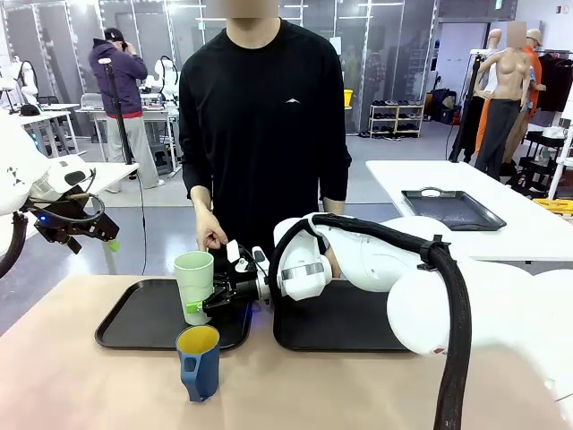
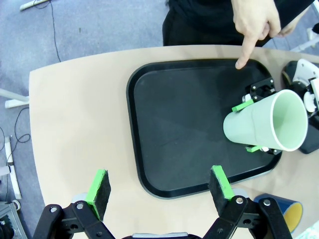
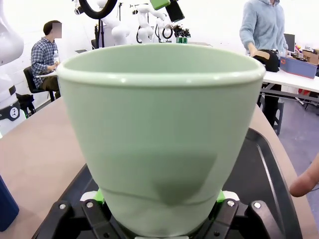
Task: Sort and store the cups by type.
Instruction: Place the picked Reusable plastic cup into the Flat Tray indicated by the person.
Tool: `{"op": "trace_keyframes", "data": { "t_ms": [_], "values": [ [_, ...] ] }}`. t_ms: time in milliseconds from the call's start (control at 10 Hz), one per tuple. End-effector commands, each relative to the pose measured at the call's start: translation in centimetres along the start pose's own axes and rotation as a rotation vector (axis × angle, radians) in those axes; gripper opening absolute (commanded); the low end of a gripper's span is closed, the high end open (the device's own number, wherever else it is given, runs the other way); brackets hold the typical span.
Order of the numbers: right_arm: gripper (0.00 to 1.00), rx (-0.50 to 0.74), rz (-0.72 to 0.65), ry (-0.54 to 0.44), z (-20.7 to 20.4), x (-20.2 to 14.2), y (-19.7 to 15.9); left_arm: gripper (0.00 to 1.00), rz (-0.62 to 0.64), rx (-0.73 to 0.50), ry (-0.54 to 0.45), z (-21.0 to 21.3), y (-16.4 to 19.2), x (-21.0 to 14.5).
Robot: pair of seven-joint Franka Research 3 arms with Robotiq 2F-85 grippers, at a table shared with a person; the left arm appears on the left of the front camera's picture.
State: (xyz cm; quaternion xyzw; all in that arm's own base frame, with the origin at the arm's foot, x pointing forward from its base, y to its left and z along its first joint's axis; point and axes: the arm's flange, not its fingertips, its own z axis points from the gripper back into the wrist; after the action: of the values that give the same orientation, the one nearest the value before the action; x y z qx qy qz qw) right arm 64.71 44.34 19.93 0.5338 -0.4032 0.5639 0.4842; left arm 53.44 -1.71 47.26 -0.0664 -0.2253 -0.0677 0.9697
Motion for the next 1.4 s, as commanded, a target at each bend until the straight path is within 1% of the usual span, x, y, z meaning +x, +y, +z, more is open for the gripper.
{"op": "trace_keyframes", "data": {
  "t_ms": [0, 100, 300, 600, 900, 1300],
  "values": [
    [0.90, -0.011, -0.008, 0.044, -0.1, -0.3, -0.5, 1.00, 0.003, -0.004, -0.007, 0.1, 0.2, 0.0],
    [1.00, -0.004, -0.008, 0.054, -0.2, -0.4, -0.4, 1.00, 0.003, -0.004, -0.007, 0.1, 0.2, 0.0],
    [1.00, -0.002, -0.010, 0.085, -0.1, -0.4, -0.3, 1.00, 0.003, -0.004, -0.007, 0.1, 0.2, 0.0],
    [1.00, 0.009, -0.033, 0.092, 0.6, -0.1, 0.0, 1.00, 0.003, -0.004, -0.007, 0.1, 0.2, 0.0],
    [1.00, 0.010, -0.075, 0.116, 2.1, 0.6, 1.0, 1.00, 0.003, -0.004, -0.007, 0.1, 0.2, 0.0],
    [1.00, -0.041, -0.104, 0.141, 5.0, 1.4, 2.3, 1.00, 0.003, -0.004, -0.007, 0.1, 0.2, 0.0]
  ]
}}
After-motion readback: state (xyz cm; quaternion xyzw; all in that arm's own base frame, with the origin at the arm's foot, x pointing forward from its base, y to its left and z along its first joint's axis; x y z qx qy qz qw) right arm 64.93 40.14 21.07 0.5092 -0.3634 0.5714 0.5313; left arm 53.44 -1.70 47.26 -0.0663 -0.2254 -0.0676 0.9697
